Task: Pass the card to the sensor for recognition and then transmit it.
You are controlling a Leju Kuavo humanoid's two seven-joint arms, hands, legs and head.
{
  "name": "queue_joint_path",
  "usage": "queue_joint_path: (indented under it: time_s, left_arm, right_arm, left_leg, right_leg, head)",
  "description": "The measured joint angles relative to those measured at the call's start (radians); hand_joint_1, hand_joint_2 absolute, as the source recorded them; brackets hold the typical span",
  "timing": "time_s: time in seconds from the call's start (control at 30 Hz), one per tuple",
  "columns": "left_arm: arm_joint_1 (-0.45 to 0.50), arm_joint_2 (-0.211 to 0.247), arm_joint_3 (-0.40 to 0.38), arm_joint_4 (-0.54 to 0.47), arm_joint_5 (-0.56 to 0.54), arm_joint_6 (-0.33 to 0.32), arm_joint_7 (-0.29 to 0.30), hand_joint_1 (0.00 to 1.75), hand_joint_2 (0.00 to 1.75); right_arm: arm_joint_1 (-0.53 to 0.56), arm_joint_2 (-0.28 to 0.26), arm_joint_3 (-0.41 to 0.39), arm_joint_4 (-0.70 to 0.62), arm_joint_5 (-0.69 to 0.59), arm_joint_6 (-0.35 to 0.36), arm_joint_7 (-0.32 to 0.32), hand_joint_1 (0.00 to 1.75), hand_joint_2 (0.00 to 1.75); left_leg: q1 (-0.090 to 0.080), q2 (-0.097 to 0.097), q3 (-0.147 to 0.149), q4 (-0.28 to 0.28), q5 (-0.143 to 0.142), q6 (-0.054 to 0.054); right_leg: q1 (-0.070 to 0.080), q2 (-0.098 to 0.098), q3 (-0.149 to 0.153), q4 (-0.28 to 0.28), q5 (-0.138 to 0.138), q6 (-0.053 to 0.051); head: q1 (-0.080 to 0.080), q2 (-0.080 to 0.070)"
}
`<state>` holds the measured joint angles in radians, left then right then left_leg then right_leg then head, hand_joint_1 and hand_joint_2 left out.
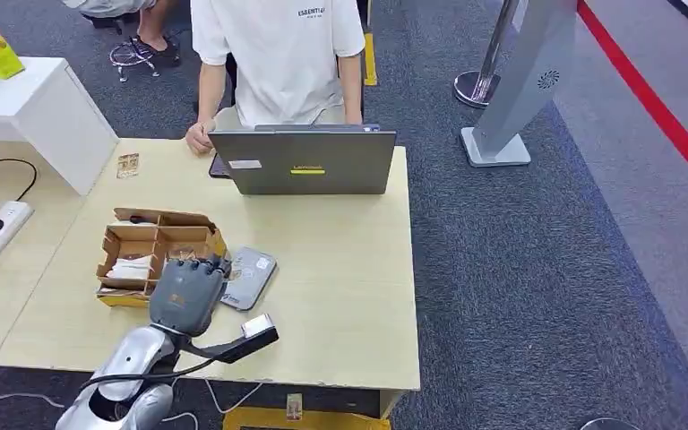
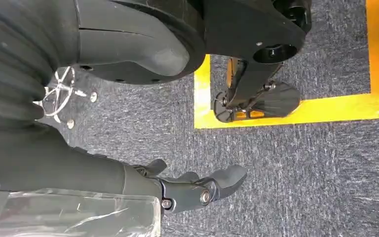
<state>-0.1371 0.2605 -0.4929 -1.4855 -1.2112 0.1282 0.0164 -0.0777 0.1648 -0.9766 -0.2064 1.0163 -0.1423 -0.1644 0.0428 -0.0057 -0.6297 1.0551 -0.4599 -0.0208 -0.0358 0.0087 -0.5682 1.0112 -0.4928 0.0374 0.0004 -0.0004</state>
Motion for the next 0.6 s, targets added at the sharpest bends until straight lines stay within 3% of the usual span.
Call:
queue_joint_path:
  time_s: [0.3, 0.6]
  left_arm:
    - [-0.056, -0.038, 0.021, 0.114, -0.002, -0.030, 0.003, 1.75, 1.75]
    - [-0.191, -0.129, 0.021, 0.321, -0.005, -0.032, 0.013, 1.75, 1.75]
  right_arm:
    - [-0.003, 0.000, 0.000, 0.000, 0.034, 0.014, 0.013, 0.00, 1.75]
    - [-0.007, 0.000, 0.003, 0.000, 0.064, 0.017, 0.018, 0.00, 1.75]
  left_leg:
    - [0.000, 0.000, 0.000, 0.000, 0.001, 0.000]
    - [0.000, -0.001, 0.000, 0.000, 0.001, 0.000]
  right_leg:
    - [0.000, 0.000, 0.000, 0.000, 0.001, 0.000]
    - [0.000, 0.000, 0.000, 0.000, 0.001, 0.001]
  head:
    - [0.000, 0.000]
    - [0.000, 0.000]
